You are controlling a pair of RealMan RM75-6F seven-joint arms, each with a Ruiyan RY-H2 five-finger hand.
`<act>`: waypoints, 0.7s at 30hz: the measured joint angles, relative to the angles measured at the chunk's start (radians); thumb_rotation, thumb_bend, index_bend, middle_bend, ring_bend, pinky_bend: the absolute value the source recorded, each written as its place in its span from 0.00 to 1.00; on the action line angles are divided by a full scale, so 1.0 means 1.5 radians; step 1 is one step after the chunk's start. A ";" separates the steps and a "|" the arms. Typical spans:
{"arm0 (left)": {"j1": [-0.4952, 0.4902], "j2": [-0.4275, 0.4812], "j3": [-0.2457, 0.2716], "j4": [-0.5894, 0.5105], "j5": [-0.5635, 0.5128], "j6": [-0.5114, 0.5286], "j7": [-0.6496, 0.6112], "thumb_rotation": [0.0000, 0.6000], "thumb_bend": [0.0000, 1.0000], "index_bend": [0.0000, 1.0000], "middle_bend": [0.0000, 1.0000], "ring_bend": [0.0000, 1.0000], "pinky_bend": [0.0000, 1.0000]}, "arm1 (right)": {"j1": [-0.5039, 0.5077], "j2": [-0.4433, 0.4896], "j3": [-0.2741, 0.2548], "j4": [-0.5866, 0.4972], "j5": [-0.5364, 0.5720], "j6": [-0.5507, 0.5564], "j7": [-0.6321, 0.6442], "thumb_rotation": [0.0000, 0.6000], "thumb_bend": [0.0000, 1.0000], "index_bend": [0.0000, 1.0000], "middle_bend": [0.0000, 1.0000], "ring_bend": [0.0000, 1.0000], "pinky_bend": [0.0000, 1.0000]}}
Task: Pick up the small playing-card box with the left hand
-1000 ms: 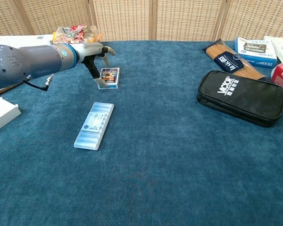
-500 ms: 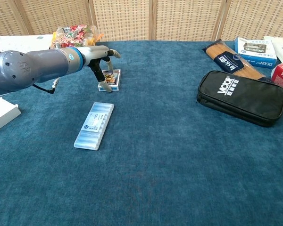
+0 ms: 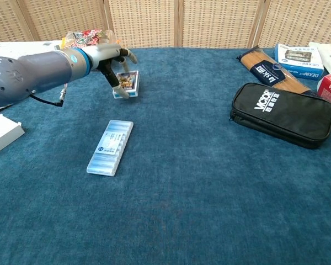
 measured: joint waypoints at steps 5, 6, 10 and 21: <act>0.024 0.063 -0.010 -0.106 0.015 0.043 -0.011 1.00 0.14 0.16 0.58 0.03 0.00 | 0.004 -0.007 -0.001 0.007 -0.004 -0.009 0.006 1.00 0.11 0.00 0.01 0.00 0.00; 0.029 0.076 -0.012 -0.129 0.017 0.052 -0.012 1.00 0.14 0.16 0.58 0.03 0.00 | 0.005 -0.009 -0.002 0.009 -0.004 -0.012 0.008 1.00 0.11 0.00 0.01 0.00 0.00; 0.055 0.143 -0.020 -0.242 0.028 0.094 -0.014 1.00 0.14 0.16 0.58 0.03 0.00 | 0.009 -0.017 -0.003 0.019 -0.006 -0.019 0.014 1.00 0.11 0.00 0.01 0.00 0.00; 0.134 0.330 -0.053 -0.538 0.046 0.213 -0.023 1.00 0.14 0.17 0.57 0.03 0.00 | 0.006 -0.025 -0.011 0.036 -0.023 -0.018 0.036 1.00 0.11 0.00 0.01 0.00 0.00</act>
